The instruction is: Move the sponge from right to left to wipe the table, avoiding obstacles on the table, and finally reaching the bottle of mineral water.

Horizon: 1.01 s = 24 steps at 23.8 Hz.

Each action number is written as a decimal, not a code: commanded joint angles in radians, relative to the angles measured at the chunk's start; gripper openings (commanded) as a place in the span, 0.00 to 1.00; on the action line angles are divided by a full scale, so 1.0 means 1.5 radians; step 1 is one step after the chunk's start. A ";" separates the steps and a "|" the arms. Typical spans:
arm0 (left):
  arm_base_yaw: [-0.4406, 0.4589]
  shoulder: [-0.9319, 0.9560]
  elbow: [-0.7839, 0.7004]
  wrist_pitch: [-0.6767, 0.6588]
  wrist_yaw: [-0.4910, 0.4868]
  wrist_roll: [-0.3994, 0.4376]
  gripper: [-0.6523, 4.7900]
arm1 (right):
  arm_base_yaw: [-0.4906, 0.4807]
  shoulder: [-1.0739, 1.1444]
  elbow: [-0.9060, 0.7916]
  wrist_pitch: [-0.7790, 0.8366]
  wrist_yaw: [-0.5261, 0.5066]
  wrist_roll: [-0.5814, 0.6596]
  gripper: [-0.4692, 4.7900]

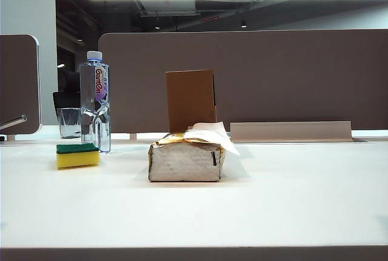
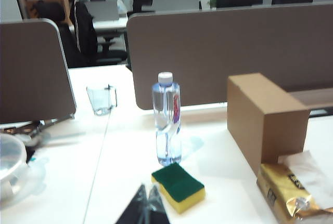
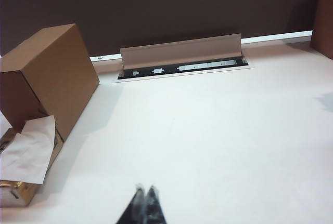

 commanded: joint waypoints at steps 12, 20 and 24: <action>0.000 0.001 -0.246 0.275 -0.060 -0.049 0.11 | 0.001 0.000 -0.158 0.226 0.017 0.005 0.08; 0.000 0.001 -0.354 0.388 -0.078 -0.049 0.11 | 0.001 0.000 -0.258 0.317 0.025 0.001 0.08; 0.000 0.001 -0.381 0.402 -0.092 -0.041 0.11 | 0.001 0.000 -0.286 0.328 0.025 -0.004 0.08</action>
